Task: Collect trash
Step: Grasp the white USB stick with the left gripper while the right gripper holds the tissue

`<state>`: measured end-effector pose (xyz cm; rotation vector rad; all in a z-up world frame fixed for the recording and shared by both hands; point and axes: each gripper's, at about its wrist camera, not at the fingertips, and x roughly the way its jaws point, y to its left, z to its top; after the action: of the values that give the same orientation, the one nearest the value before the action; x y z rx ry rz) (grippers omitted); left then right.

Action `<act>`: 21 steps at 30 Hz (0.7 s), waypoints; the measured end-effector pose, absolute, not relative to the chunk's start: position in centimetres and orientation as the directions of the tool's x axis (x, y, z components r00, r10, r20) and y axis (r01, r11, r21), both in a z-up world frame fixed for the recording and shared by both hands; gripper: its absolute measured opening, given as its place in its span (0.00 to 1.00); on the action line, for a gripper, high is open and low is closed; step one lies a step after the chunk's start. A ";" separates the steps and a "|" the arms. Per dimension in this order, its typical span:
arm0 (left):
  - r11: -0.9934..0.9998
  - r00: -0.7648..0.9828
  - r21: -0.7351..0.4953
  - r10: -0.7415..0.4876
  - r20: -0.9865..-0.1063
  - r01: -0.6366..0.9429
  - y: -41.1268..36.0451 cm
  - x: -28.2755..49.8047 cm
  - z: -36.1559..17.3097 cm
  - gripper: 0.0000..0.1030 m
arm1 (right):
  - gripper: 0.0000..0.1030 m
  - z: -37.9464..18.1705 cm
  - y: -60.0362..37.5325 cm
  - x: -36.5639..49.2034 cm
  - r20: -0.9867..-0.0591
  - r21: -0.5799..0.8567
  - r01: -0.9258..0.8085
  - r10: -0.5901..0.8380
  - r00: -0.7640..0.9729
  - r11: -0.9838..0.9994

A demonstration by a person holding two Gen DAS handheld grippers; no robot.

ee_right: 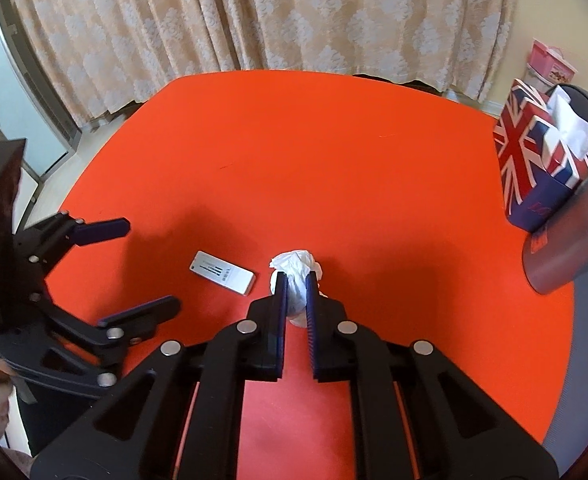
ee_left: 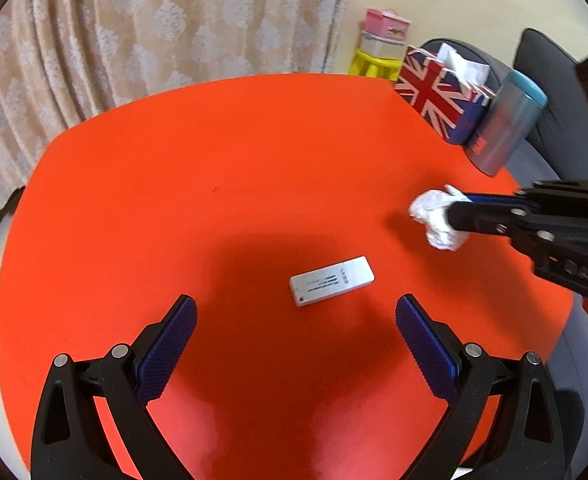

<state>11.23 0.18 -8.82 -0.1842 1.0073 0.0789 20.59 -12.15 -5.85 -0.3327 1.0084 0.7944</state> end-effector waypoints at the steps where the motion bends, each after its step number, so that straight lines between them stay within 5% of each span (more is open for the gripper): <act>1: 0.980 0.531 -0.116 -0.012 -0.848 -0.163 0.0 11.4 -9.0 0.93 | 0.08 -5.9 -12.4 20.7 -0.851 0.103 -0.724 0.437 0.291 0.682; 18: 0.926 0.490 -0.014 0.186 -0.852 -0.377 -2.2 14.1 -12.4 0.92 | 0.08 -6.5 -14.5 21.0 -0.832 0.148 -0.709 0.474 0.287 0.690; 21: 0.935 0.504 -0.011 0.181 -0.845 -0.355 -2.5 14.0 -12.6 0.84 | 0.08 -6.5 -14.6 21.0 -0.832 0.148 -0.709 0.474 0.287 0.689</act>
<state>14.01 -2.53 -12.59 -0.1920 0.9924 0.3257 20.97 -14.55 -6.49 -0.2711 1.0018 0.8032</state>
